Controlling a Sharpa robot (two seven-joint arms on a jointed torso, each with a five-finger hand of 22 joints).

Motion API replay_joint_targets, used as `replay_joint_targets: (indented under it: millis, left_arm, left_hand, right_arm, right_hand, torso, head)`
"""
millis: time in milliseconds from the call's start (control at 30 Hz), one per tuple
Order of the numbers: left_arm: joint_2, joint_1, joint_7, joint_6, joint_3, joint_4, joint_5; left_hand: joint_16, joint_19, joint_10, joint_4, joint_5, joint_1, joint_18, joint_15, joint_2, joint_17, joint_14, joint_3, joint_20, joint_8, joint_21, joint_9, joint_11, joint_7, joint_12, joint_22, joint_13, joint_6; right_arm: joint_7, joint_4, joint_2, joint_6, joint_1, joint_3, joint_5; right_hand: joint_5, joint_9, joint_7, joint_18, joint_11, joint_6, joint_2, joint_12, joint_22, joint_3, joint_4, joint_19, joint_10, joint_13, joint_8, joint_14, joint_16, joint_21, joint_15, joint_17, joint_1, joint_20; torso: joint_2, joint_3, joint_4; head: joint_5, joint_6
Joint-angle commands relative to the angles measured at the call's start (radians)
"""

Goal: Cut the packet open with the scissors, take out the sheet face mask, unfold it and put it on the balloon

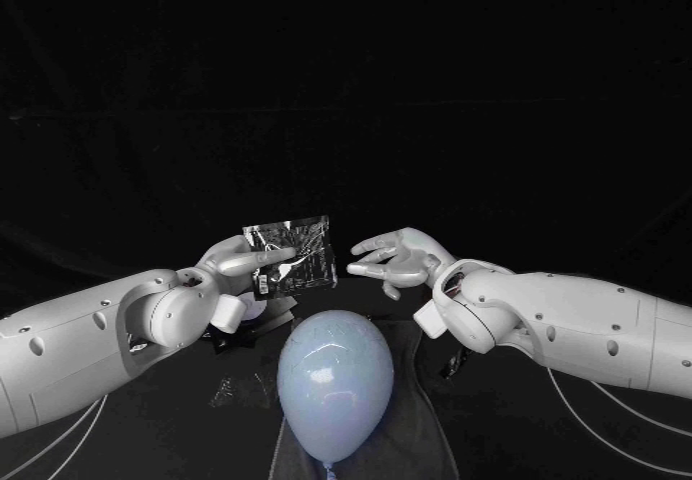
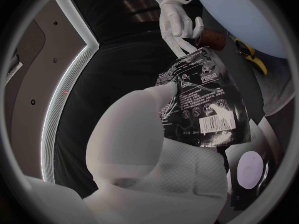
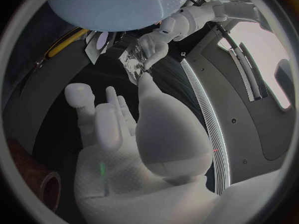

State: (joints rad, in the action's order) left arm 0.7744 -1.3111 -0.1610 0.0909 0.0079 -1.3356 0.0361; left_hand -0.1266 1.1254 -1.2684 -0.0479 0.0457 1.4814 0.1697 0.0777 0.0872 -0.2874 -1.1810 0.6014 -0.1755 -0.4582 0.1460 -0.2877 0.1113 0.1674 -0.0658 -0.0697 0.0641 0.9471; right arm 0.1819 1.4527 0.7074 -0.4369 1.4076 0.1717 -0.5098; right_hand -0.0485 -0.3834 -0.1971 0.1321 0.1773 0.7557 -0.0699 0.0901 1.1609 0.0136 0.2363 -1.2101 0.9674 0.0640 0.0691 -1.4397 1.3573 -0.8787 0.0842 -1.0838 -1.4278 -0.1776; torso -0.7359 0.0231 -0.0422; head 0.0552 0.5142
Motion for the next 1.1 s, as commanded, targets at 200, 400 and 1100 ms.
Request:
replay_joint_targets:
  millis: [200,400,1100]
  left_arm:
    - [-0.003,0.0,-0.023,-0.007,0.001,-0.01,-0.014]
    - [-0.01,0.0,-0.024,-0.008,0.001,-0.011,-0.017]
    - [-0.033,0.0,-0.034,0.021,0.001,-0.005,-0.035]
  left_hand:
    - [0.007,-0.001,-0.007,0.006,0.003,-0.003,0.013,-0.002,-0.007,-0.001,0.003,-0.002,-0.002,-0.003,0.0,-0.119,-0.002,0.005,0.002,-0.001,0.001,0.001]
    - [0.007,-0.001,-0.007,0.006,0.003,-0.003,0.013,-0.002,-0.007,-0.001,0.003,-0.002,-0.002,-0.003,0.0,-0.119,-0.002,0.005,0.002,-0.001,0.001,0.001]
    - [0.009,-0.004,-0.004,0.01,0.003,-0.008,0.013,-0.001,-0.008,-0.002,0.006,0.001,-0.003,-0.002,-0.001,-0.123,-0.001,0.005,0.004,-0.001,0.001,-0.001]
  right_arm:
    - [-0.005,-0.034,-0.045,0.014,-0.016,-0.004,-0.025]
    - [-0.001,-0.049,-0.077,0.03,-0.022,-0.008,-0.019]
    - [0.043,-0.085,-0.127,0.01,-0.028,-0.02,0.092]
  right_hand:
    - [0.0,0.012,-0.063,0.013,0.005,-0.035,0.004,0.001,-0.002,0.041,0.012,0.006,-0.026,0.002,-0.002,0.008,0.003,0.003,0.005,-0.003,0.014,-0.006]
    - [0.001,0.011,-0.063,0.013,0.006,-0.034,0.006,0.003,0.0,0.045,0.013,0.004,-0.028,0.003,-0.002,0.007,0.006,0.0,0.006,-0.008,0.015,-0.007]
    - [0.001,-0.025,0.035,-0.03,-0.086,0.194,0.17,0.117,0.144,0.031,-0.02,-0.137,0.206,0.019,0.12,-0.06,0.09,-0.248,-0.07,-0.157,-0.12,0.051]
  torso:
    - [-0.001,0.0015,-0.0002]
    - [-0.001,0.0009,0.0007]
    - [0.0,0.0014,-0.0004]
  head:
    - [-0.011,0.004]
    - [-0.014,0.008]
    - [-0.015,0.002]
